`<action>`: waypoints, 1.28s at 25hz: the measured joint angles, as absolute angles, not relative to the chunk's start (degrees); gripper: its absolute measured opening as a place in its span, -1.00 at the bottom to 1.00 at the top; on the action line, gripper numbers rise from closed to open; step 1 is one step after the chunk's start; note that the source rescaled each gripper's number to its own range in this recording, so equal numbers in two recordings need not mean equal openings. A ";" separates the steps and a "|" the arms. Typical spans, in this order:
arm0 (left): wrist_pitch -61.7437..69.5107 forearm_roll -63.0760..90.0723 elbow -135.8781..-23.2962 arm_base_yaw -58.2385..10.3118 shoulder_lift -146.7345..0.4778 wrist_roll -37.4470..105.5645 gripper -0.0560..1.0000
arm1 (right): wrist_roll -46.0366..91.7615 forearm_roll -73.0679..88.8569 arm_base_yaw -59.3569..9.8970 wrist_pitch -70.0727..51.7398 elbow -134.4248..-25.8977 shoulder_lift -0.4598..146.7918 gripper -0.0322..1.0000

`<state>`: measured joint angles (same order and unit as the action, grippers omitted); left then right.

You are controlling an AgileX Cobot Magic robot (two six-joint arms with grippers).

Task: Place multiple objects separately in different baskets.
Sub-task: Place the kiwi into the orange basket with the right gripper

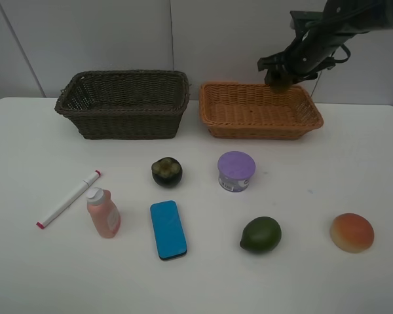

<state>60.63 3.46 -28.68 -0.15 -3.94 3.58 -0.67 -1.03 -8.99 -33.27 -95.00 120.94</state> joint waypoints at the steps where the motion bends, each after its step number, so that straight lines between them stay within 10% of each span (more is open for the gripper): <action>1: 60.63 3.46 -28.68 -0.15 -3.94 3.58 1.00 | -0.67 -1.03 -8.99 -33.27 -95.21 121.75 -0.91; 32: 60.63 3.46 -28.68 -0.15 -3.94 3.58 1.00 | -0.61 -1.03 -8.99 -31.62 -95.33 128.90 -0.91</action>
